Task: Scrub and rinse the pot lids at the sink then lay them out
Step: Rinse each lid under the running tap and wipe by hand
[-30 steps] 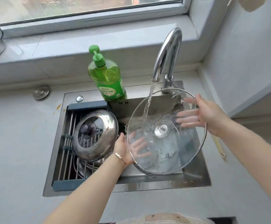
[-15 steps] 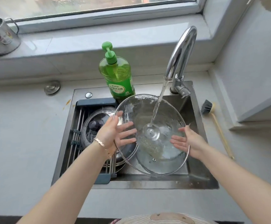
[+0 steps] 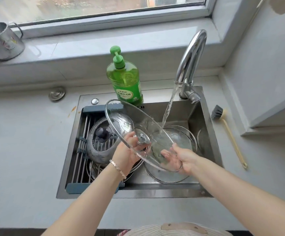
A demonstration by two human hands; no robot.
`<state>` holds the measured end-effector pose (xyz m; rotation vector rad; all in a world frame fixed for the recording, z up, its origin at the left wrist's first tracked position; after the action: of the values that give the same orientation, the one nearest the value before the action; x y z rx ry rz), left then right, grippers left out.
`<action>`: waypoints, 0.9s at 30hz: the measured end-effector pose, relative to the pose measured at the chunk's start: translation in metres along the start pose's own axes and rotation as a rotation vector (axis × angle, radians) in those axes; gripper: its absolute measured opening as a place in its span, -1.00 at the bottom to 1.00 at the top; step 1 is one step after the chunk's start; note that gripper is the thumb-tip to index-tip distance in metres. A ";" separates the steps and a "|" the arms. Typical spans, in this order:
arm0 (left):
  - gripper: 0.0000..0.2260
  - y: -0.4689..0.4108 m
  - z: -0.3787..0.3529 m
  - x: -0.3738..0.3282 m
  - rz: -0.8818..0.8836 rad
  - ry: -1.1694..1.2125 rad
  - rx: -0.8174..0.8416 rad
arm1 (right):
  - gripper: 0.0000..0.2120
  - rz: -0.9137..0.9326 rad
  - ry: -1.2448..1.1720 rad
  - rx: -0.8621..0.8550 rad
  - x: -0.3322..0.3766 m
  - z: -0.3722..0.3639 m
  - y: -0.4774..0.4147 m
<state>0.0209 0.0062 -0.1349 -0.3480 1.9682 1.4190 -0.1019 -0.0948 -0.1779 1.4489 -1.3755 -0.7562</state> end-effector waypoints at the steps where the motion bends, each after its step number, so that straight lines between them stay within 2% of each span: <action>1: -0.87 -0.001 0.004 -0.001 -0.035 0.024 -0.016 | -0.74 -0.011 0.020 0.000 -0.001 0.000 0.002; 4: -0.86 0.007 0.008 -0.010 -0.147 -0.054 -0.038 | -0.79 -0.015 0.185 0.002 0.002 0.001 0.004; 7: -0.87 0.014 0.015 -0.025 -0.173 -0.167 -0.120 | -0.81 -0.022 0.418 0.041 0.004 0.001 0.008; 9: -0.88 0.019 0.022 -0.045 -0.200 -0.233 -0.174 | -0.84 0.047 0.635 0.022 0.012 0.003 0.011; 11: -0.89 0.026 0.030 -0.071 -0.258 -0.376 -0.223 | -0.85 0.142 0.755 0.001 0.026 0.005 0.013; 14: -0.87 0.035 0.033 -0.105 -0.345 -0.640 -0.289 | -0.85 0.216 0.814 -0.003 0.040 0.002 0.015; 17: -0.85 0.031 0.038 -0.119 -0.339 -0.839 -0.316 | -0.85 0.279 0.851 0.017 0.045 -0.004 0.018; 20: -0.80 0.019 0.058 -0.124 -0.328 -1.141 -0.379 | -0.81 0.307 0.933 0.043 0.042 -0.010 0.018; 23: -0.81 0.004 0.082 -0.113 -0.284 -1.453 -0.429 | -0.77 0.302 0.975 0.055 0.034 -0.014 0.017; 27: -0.78 -0.018 0.104 -0.081 -0.209 -1.640 -0.400 | -0.75 0.240 0.953 0.044 0.022 -0.014 0.013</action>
<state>0.1286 0.0806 -0.1134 0.3805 0.3103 1.1993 -0.0904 -0.1113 -0.1572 1.3577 -0.7823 0.1468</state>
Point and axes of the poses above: each hand's wrist, its own y-axis away from the middle knuckle, its own z-axis out of the back of the hand, x = y × z, the point moved 9 cm from there along -y, towards the middle knuckle, and after that the axes turned 9 degrees about -y, right-handed, at the moved point
